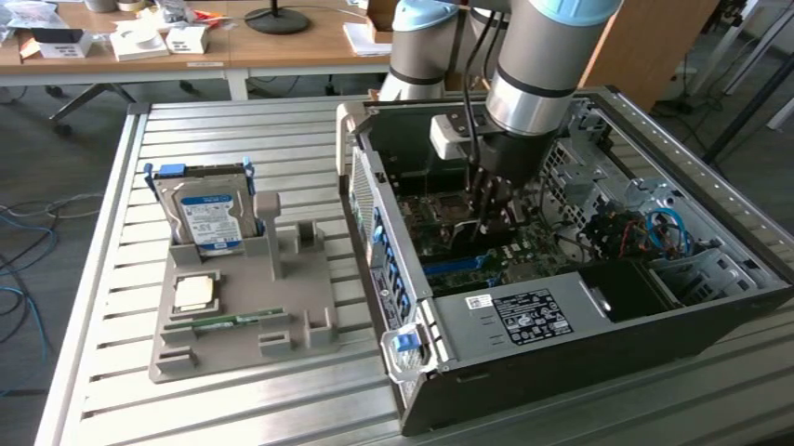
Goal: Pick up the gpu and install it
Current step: 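Insert the gpu into the slot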
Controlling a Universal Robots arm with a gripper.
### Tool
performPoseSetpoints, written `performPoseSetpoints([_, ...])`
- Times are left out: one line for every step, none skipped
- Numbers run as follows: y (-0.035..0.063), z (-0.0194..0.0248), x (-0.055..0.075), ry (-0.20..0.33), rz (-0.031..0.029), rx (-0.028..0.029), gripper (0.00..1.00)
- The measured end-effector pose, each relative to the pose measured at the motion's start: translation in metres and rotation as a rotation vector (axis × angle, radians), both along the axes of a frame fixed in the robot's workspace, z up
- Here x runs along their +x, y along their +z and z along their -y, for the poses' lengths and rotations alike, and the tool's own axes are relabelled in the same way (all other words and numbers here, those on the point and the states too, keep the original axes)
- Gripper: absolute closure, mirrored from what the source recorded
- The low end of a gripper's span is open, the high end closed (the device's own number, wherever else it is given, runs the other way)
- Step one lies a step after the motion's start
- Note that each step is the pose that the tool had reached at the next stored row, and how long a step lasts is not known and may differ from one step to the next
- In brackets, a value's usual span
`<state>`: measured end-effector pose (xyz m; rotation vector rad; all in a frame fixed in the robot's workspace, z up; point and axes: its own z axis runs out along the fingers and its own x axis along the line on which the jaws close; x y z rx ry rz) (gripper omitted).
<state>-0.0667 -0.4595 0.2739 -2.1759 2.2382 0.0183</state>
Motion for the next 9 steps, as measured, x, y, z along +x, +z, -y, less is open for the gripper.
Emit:
performPoseSetpoints([0.0000, 0.0002, -0.0001, 0.000, 0.0000, -0.0001, 0.74])
performPoseSetpoints([0.0000, 0.0003, -0.0001, 0.000, 0.0001, 0.0000, 0.74])
performPoseSetpoints([0.0000, 0.0003, -0.0001, 0.000, 0.0000, 0.0000, 0.74])
performPoseSetpoints([0.0000, 0.0003, -0.0001, 0.000, 0.0000, 0.0000, 0.74])
performPoseSetpoints([0.0000, 0.0003, -0.0001, 0.000, 0.0001, 0.0000, 0.74])
performPoseSetpoints([0.0000, 0.0004, -0.0003, 0.000, 0.0001, 0.0000, 0.74])
performPoseSetpoints([0.0000, 0.0006, -0.0004, 0.000, 0.0001, 0.0000, 0.74])
performPoseSetpoints([0.0000, 0.0008, -0.0005, 0.000, 0.0000, 0.0000, 0.74])
performPoseSetpoints([0.0000, 0.0009, -0.0006, 0.000, 0.0000, 0.0000, 0.74])
